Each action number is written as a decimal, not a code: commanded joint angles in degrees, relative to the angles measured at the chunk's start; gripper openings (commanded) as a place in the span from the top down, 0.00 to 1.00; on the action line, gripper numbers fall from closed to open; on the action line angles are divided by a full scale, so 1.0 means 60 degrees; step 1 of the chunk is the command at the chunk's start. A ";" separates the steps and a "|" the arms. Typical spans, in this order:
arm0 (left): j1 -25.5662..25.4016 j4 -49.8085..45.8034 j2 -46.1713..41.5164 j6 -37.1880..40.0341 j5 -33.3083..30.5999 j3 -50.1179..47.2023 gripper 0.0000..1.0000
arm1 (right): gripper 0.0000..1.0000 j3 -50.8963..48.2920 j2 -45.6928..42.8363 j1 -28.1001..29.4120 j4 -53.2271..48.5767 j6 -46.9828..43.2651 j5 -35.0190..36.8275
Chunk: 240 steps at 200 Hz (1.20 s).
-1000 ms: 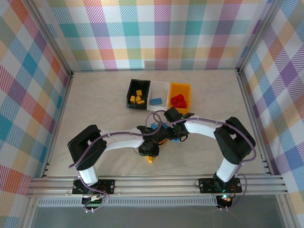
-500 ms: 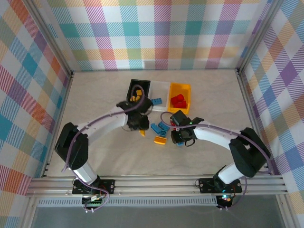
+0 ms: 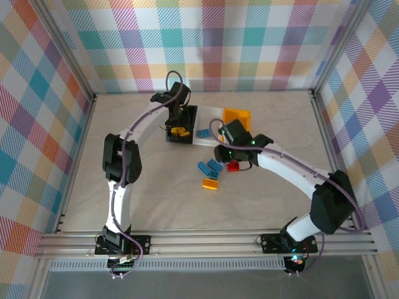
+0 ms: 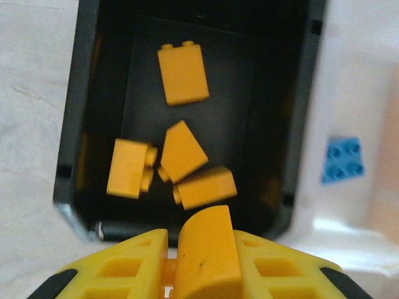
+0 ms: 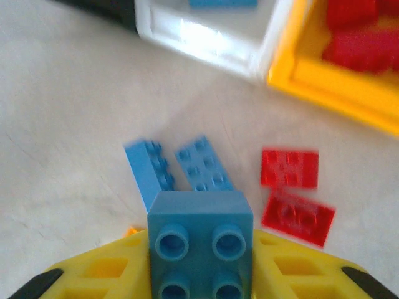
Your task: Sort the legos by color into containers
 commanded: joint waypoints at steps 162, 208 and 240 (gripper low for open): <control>-0.0898 0.0766 -0.4161 -0.0570 0.0467 -0.4089 0.26 | 0.61 0.7116 0.6748 -0.1129 -0.0242 -0.1112 -0.1080; -0.2224 0.1549 -0.5698 -0.1058 0.0739 -0.6550 0.20 | 0.52 0.7395 0.7064 -0.1175 -0.0378 -0.1107 -0.1215; -0.3222 0.1845 -0.6057 -0.1181 0.0586 -0.7280 0.16 | 0.47 0.7417 0.6583 -0.1187 -0.0509 -0.1066 -0.1462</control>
